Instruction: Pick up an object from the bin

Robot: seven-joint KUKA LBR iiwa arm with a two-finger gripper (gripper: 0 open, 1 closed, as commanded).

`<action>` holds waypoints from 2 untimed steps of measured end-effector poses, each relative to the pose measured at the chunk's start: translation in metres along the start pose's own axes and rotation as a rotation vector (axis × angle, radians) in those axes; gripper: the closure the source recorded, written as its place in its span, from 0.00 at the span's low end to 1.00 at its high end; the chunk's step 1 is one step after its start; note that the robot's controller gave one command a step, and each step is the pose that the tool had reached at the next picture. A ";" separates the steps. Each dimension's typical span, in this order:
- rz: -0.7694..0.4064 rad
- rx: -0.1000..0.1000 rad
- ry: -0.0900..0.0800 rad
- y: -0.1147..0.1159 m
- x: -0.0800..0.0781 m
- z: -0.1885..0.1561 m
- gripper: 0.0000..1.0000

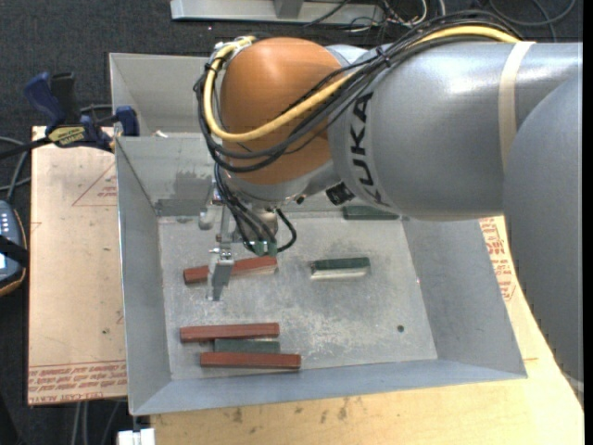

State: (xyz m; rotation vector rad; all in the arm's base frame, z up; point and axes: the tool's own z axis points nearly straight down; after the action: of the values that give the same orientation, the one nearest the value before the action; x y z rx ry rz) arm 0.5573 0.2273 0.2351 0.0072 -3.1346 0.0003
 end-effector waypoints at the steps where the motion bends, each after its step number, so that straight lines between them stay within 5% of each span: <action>1: 0.004 -0.002 -0.008 -0.001 -0.002 -0.004 0.00; 2: -0.032 -0.004 -0.013 -0.044 0.007 0.041 0.00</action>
Offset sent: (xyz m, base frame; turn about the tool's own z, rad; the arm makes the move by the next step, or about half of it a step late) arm -0.0193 -0.1061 -0.1045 -0.0657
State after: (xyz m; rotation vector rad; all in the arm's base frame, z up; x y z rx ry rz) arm 0.5503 0.1834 0.1938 0.0571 -3.1473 -0.0067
